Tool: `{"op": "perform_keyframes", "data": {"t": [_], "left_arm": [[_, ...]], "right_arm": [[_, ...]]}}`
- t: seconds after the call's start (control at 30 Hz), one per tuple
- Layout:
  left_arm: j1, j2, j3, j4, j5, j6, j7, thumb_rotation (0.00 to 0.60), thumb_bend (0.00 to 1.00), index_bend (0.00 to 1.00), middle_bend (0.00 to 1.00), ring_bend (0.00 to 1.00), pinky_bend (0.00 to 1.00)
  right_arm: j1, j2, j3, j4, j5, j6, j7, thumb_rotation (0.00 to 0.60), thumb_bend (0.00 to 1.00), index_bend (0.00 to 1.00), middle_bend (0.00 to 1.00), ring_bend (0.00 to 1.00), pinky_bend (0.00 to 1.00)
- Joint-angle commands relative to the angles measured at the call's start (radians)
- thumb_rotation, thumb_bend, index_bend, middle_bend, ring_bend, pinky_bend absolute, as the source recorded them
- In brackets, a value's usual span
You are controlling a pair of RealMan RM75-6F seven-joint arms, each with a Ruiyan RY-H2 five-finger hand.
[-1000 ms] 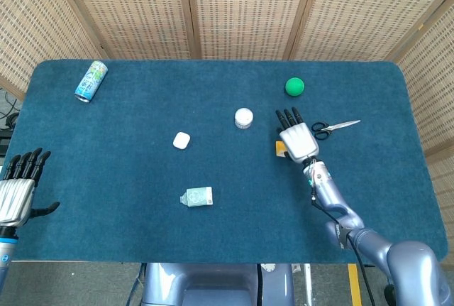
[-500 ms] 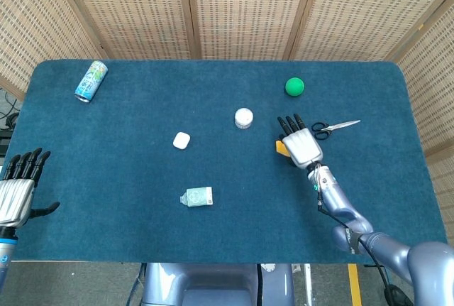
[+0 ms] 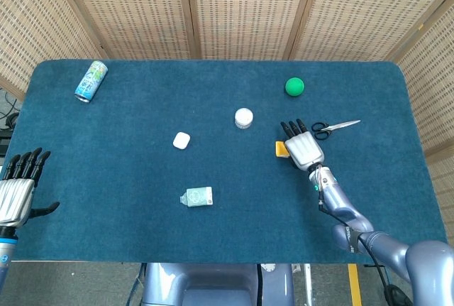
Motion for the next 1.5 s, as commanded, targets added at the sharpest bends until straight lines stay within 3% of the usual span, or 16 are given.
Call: {"op": "perform_keyframes", "data": {"t": [0.03, 0.63, 0.83, 1.07, 1.17, 1.27, 1.33, 1.4, 1.5], "left_arm": [[0.000, 0.000, 0.000, 0.000, 0.001, 0.000, 0.000, 0.600, 0.00, 0.00, 0.00, 0.00, 0.00], [-0.002, 0.003, 0.000, -0.002, -0.001, -0.001, -0.006, 0.600, 0.00, 0.00, 0.00, 0.00, 0.00], [-0.003, 0.004, -0.002, 0.000, -0.006, -0.004, -0.011, 0.600, 0.00, 0.00, 0.00, 0.00, 0.00], [0.000, 0.010, 0.000, -0.004, 0.000, 0.001, -0.024, 0.600, 0.00, 0.00, 0.00, 0.00, 0.00], [0.001, 0.013, 0.001, -0.005, 0.005, 0.004, -0.029, 0.600, 0.00, 0.00, 0.00, 0.00, 0.00], [0.002, 0.016, 0.004, -0.007, 0.013, 0.006, -0.034, 0.600, 0.00, 0.00, 0.00, 0.00, 0.00], [0.003, 0.017, 0.006, -0.008, 0.017, 0.009, -0.038, 0.600, 0.00, 0.00, 0.00, 0.00, 0.00], [0.006, 0.019, 0.008, -0.009, 0.020, 0.013, -0.042, 0.600, 0.00, 0.00, 0.00, 0.00, 0.00], [0.010, 0.024, 0.011, -0.012, 0.026, 0.019, -0.052, 0.600, 0.00, 0.00, 0.00, 0.00, 0.00]], "right_arm": [[0.002, -0.005, -0.004, 0.012, -0.004, -0.003, 0.020, 0.600, 0.51, 0.61, 0.04, 0.00, 0.00], [0.011, -0.012, -0.010, 0.043, -0.042, 0.030, 0.078, 0.600, 0.52, 0.65, 0.06, 0.00, 0.00], [0.034, 0.032, 0.049, 0.070, -0.040, 0.087, 0.100, 0.600, 0.52, 0.66, 0.09, 0.00, 0.00], [0.046, 0.144, 0.160, 0.108, 0.016, 0.161, 0.139, 0.600, 0.52, 0.66, 0.11, 0.00, 0.00], [0.018, 0.196, 0.172, 0.073, 0.021, 0.198, 0.168, 0.600, 0.52, 0.65, 0.11, 0.00, 0.00], [-0.034, 0.254, 0.157, -0.002, 0.000, 0.253, 0.212, 0.600, 0.42, 0.38, 0.07, 0.00, 0.00], [-0.069, 0.288, 0.144, -0.059, -0.013, 0.287, 0.235, 0.600, 0.24, 0.12, 0.01, 0.00, 0.00], [-0.113, 0.335, 0.128, -0.145, -0.025, 0.324, 0.252, 0.600, 0.14, 0.03, 0.00, 0.00, 0.00], [-0.185, 0.397, 0.106, -0.272, -0.060, 0.418, 0.272, 0.600, 0.06, 0.00, 0.00, 0.00, 0.00]]}}
